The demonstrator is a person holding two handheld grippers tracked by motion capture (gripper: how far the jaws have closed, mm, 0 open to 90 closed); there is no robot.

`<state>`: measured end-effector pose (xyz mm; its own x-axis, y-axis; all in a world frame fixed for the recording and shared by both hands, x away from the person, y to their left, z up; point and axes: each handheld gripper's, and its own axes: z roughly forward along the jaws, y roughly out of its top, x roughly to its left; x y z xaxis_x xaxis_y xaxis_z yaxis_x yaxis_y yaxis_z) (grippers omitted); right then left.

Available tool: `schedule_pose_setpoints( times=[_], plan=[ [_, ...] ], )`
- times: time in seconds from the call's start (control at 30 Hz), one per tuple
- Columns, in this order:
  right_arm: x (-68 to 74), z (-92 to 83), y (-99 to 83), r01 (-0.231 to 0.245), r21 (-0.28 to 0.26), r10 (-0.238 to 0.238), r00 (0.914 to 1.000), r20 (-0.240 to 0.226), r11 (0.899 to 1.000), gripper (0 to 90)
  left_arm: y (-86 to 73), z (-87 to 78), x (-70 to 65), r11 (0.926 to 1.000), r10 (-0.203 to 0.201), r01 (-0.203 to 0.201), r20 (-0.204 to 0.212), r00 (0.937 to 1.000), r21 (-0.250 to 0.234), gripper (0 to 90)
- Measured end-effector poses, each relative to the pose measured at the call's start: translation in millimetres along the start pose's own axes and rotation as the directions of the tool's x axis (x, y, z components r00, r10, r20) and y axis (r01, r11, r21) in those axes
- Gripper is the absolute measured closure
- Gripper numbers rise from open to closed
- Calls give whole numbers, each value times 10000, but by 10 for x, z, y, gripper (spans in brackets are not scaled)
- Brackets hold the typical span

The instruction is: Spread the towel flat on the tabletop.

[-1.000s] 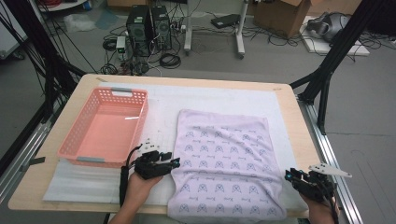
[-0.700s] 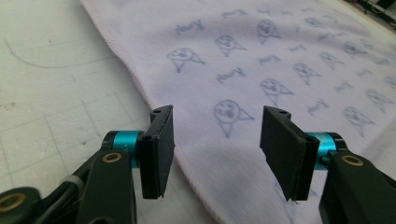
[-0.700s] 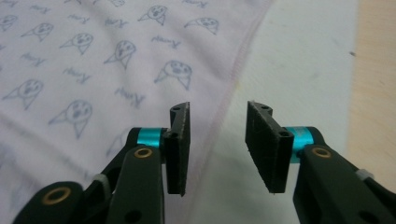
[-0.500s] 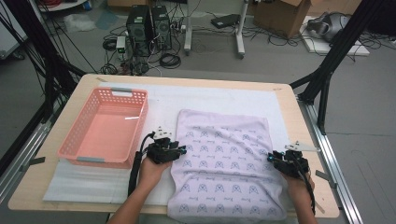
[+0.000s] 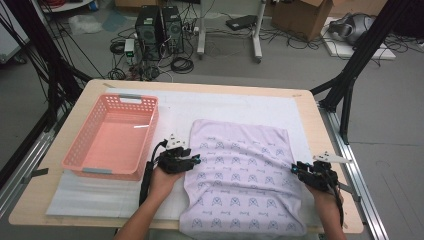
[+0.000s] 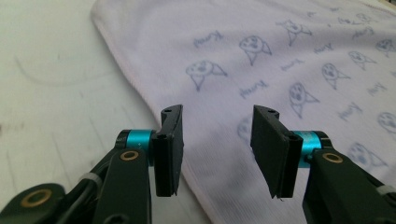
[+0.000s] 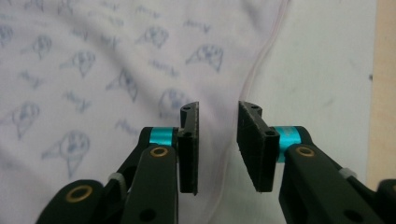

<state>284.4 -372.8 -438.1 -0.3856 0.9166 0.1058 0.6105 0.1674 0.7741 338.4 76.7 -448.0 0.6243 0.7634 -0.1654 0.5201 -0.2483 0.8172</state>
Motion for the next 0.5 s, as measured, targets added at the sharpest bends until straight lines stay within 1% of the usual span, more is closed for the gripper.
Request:
schedule_pose_setpoints(
  times=[0.03,0.07,0.1,0.2,0.23,0.27,0.3,0.33,0.37,0.4,0.43,0.47,0.5],
  plan=[
    [-5,18,33,30,-21,-30,10000,9,10000,676,53,46,24,9998,204,-204,27,9998,-24,528],
    [-21,54,94,150,7,-150,9999,13,9999,673,86,68,39,9990,309,-310,-25,9995,-331,528],
    [-31,87,142,229,50,-230,9997,42,9997,663,131,92,58,9982,314,-318,-88,9995,-511,530],
    [-84,203,281,514,185,-516,9986,145,9985,622,265,192,129,9989,55,-68,-262,9996,-471,513],
    [-99,244,323,608,216,-613,9979,226,9979,613,304,249,161,9993,-121,107,-399,9991,-345,509],
    [-123,297,365,631,157,-634,9978,178,9979,602,308,279,178,9987,-254,229,-551,9982,-459,486],
    [-135,330,388,585,223,-589,9981,196,9980,591,305,317,207,9982,-378,344,-700,9968,-489,482],
    [-152,383,417,654,333,-664,9974,291,9973,585,310,361,239,9987,-486,474,-826,9954,-162,483],
    [-168,437,443,744,457,-762,9963,392,9962,564,309,406,270,9980,-625,633,-943,9936,62,468],
    [-186,492,464,776,511,-801,9956,488,9957,546,308,434,291,9976,-674,685,-1014,9926,71,458],
    [-203,547,483,760,605,-794,9953,548,9953,531,323,447,295,9976,-682,694,-1141,9911,63,478],
    [-222,600,496,756,626,-789,9956,514,9952,520,341,470,283,9983,-519,547,-1226,9911,192,487],
    [-235,652,504,646,674,-679,9966,469,9956,513,357,488,247,9993,-88,139,-1435,9896,343,490]
  ],
)
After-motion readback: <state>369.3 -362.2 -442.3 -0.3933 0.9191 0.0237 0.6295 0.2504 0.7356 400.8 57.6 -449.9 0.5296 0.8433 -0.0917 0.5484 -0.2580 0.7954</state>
